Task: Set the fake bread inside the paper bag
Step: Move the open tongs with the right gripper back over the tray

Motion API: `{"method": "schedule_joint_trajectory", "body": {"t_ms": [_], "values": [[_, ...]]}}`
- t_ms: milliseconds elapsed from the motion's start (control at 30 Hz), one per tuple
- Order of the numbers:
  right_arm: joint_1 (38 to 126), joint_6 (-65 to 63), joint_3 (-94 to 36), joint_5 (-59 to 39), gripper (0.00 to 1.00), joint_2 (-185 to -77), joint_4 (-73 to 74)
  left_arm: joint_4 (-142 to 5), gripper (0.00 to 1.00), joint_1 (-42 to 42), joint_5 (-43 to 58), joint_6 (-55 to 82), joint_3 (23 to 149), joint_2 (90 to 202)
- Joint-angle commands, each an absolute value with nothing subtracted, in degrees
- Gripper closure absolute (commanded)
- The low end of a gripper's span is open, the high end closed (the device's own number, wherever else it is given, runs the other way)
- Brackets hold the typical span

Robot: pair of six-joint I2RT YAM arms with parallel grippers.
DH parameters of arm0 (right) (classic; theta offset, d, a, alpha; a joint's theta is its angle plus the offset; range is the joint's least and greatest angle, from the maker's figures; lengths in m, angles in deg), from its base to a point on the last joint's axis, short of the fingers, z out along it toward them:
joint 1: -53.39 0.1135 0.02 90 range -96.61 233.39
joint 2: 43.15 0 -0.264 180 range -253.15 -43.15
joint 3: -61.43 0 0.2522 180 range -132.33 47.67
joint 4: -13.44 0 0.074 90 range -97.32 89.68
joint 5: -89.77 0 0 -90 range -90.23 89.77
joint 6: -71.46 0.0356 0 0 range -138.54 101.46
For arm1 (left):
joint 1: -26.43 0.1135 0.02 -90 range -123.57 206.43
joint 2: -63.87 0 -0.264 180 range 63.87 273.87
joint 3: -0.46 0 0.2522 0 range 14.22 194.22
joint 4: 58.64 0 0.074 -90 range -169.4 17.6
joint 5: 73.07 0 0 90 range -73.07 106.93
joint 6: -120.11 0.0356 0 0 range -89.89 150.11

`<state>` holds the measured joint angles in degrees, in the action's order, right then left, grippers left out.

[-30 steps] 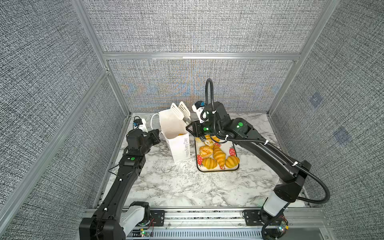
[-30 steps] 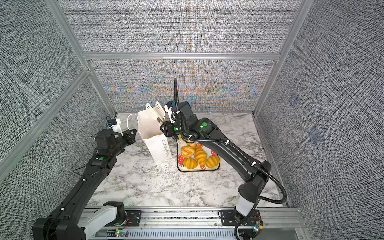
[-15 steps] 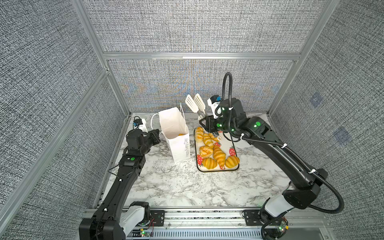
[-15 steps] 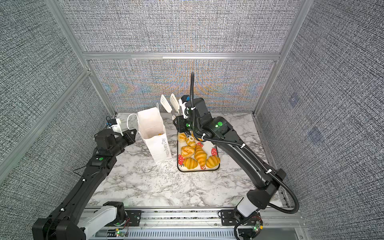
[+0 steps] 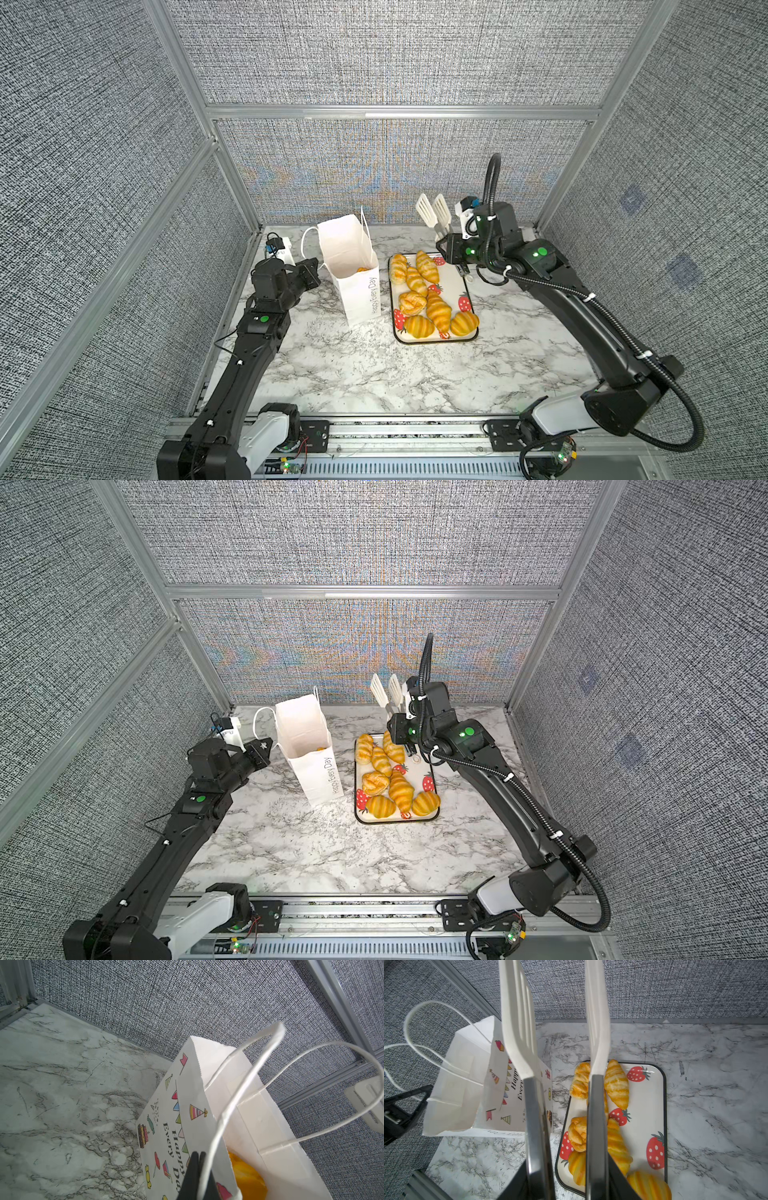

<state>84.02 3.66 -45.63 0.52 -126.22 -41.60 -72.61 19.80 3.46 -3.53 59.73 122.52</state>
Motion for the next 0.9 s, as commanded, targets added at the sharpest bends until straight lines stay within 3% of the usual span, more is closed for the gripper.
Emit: {"method": "schedule_joint_trajectory", "body": {"t_ms": [0, 867], "values": [[82.5, 4.7, -43.7, -1.0, 0.57, -125.8, -38.1, -73.8, 1.0, 19.8, 3.6, -3.4, 60.1, 122.2], [75.6, 7.0, -39.6, -3.7, 0.57, -139.3, -41.3, -75.4, 1.0, 19.8, 4.4, -2.8, 60.8, 122.0]]}}
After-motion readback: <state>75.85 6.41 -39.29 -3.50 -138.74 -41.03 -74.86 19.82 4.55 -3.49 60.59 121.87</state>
